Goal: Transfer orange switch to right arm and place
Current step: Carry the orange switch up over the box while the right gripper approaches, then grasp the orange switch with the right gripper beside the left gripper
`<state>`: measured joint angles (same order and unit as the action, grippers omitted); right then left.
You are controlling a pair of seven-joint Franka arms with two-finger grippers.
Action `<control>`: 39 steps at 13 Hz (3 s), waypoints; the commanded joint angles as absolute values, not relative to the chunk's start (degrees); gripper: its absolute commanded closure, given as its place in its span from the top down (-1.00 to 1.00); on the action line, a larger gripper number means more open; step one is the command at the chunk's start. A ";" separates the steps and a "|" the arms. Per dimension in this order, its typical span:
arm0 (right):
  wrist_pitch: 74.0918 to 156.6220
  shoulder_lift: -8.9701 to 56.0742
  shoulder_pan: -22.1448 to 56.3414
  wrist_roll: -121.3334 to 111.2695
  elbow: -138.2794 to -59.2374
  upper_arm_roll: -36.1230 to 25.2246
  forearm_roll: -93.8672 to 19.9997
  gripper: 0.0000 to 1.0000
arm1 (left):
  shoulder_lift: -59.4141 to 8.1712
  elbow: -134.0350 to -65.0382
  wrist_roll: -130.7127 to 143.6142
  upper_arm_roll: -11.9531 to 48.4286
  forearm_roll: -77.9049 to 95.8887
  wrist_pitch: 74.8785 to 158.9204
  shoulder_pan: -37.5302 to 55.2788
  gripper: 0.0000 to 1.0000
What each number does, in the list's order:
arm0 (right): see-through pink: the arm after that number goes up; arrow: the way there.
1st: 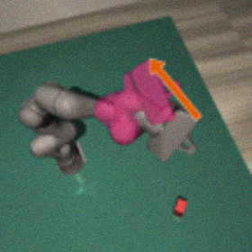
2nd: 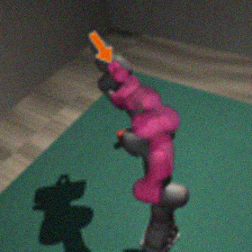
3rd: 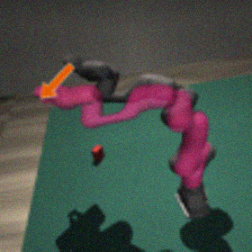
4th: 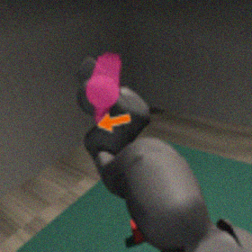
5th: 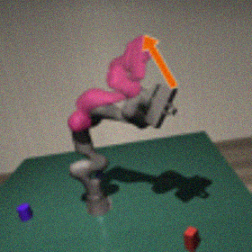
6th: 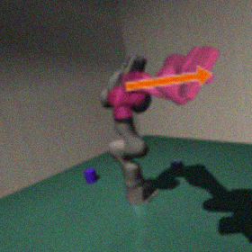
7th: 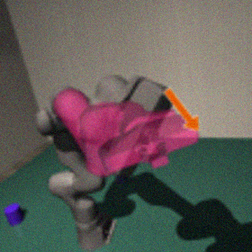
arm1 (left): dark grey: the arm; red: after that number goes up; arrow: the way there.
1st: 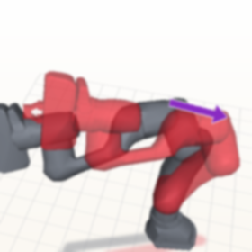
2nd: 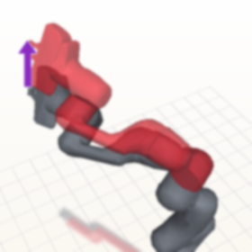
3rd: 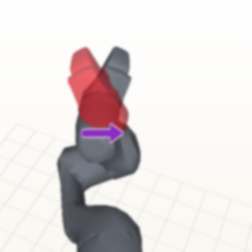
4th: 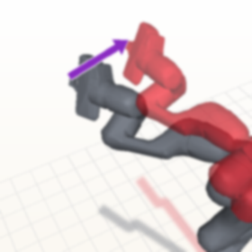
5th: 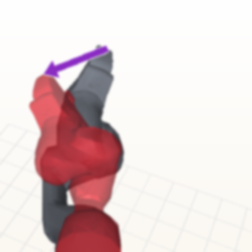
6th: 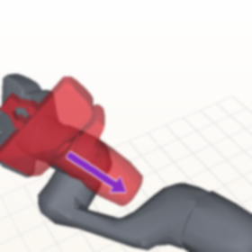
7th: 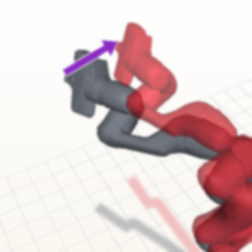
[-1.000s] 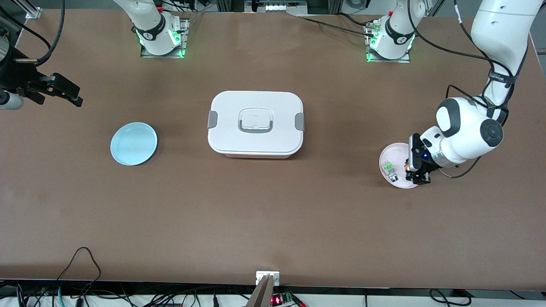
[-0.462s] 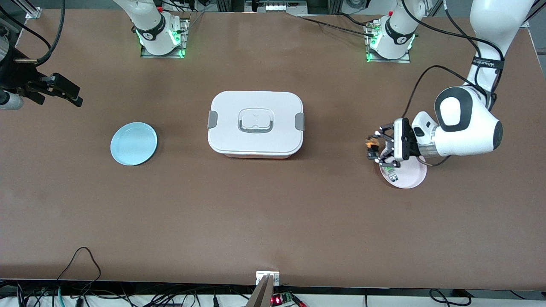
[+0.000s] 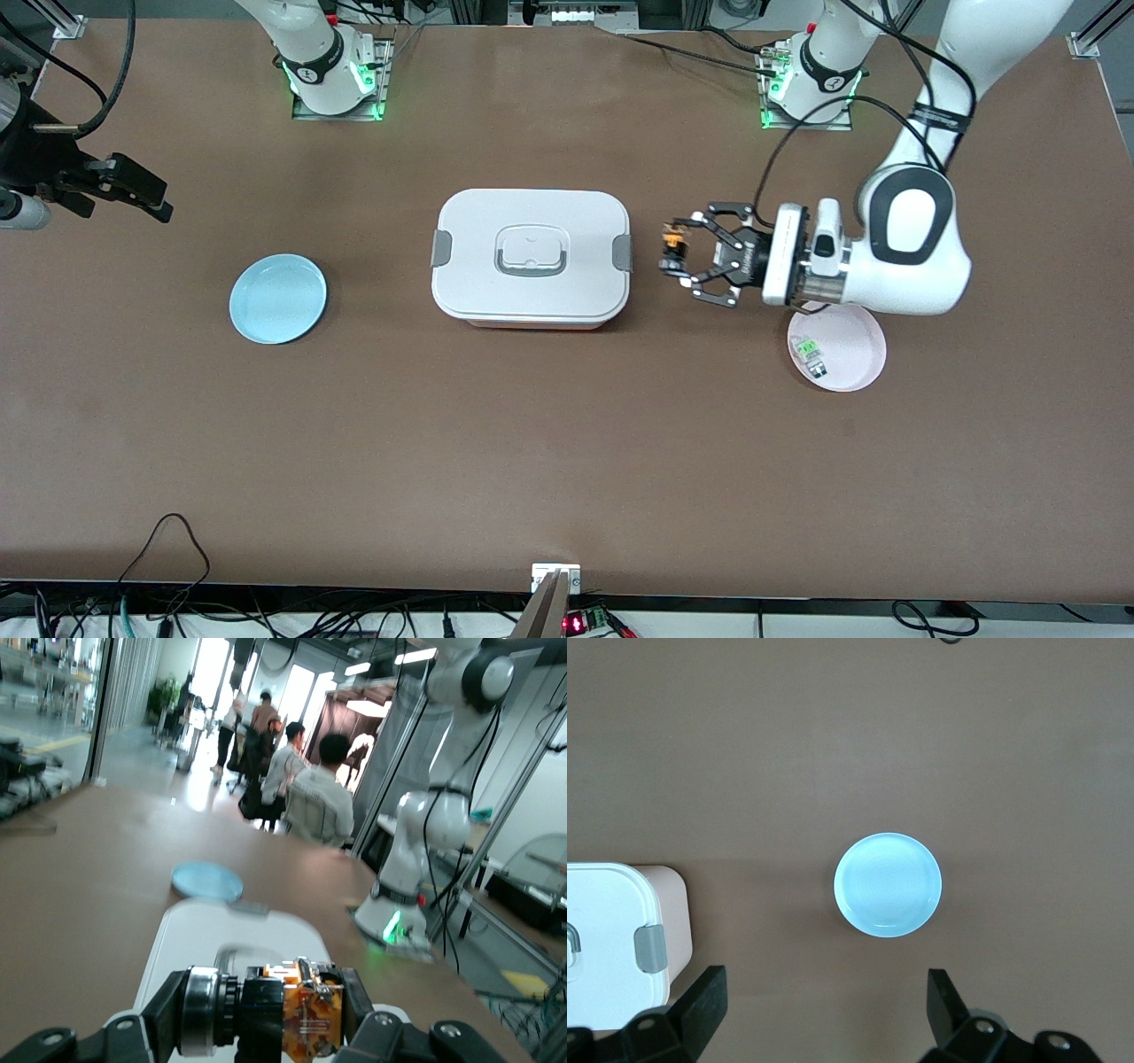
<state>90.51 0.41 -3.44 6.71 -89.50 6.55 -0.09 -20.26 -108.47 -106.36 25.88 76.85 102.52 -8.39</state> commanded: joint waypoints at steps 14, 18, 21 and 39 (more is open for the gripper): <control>79.72 3.60 -3.96 5.72 -100.97 -4.04 -64.91 1.00 | -21.09 -97.91 -106.44 29.53 108.45 120.75 7.91 -1.00; 81.55 4.13 -1.85 -0.27 -105.91 -2.20 -74.26 1.00 | -21.97 -94.23 -106.44 29.88 113.29 128.74 13.61 -1.00; 85.77 3.78 1.66 1.31 -107.39 -1.58 -77.50 1.00 | -22.32 -91.76 -105.73 29.88 115.30 134.28 17.56 -1.00; 89.21 -5.10 2.02 7.82 -118.83 5.54 -87.45 0.22 | -25.14 -84.90 -104.85 29.09 119.88 143.26 25.40 -1.00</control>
